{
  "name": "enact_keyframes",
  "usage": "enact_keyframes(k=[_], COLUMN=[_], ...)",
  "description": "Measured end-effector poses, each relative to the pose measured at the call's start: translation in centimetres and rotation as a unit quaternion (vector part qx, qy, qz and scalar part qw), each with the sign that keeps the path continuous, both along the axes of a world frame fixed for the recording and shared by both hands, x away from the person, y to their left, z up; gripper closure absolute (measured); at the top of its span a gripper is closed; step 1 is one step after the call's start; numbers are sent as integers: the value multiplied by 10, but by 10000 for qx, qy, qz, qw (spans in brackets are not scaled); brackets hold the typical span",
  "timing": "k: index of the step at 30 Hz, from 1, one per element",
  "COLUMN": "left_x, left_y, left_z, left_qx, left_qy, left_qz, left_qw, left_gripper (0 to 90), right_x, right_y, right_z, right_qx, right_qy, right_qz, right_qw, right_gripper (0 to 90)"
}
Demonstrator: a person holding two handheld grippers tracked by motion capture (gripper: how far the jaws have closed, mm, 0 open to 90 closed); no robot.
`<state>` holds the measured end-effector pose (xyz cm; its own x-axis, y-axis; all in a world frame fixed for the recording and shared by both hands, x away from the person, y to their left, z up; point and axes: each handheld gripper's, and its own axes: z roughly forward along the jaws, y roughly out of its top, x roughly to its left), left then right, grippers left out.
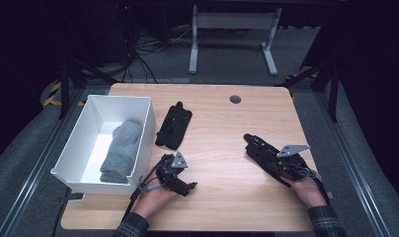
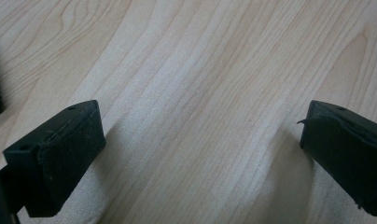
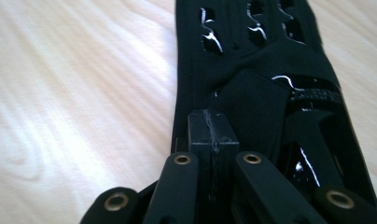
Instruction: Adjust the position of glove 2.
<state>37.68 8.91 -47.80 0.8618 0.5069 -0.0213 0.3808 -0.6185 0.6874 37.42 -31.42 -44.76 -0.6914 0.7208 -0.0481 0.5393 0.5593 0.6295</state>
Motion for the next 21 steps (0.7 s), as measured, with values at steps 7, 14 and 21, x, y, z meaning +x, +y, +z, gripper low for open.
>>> enact_keyframes(k=[7, 14, 21], left_x=[0, 0, -1], left_y=[0, 0, 0], left_z=[0, 0, 0], left_qx=[0, 1, 8], left_qy=[0, -1, 12], left_qz=[-2, 8, 14], left_qw=[10000, 10000, 10000], left_gripper=[1, 1, 1], right_x=[-9, -13, -16], right_y=[15, 36, 55], right_z=[-1, -1, -2], right_qx=[78, 102, 178], right_qy=[83, 130, 176], right_qz=[306, 641, 920], right_qw=[9995, 9978, 9954], right_gripper=[900, 900, 900])
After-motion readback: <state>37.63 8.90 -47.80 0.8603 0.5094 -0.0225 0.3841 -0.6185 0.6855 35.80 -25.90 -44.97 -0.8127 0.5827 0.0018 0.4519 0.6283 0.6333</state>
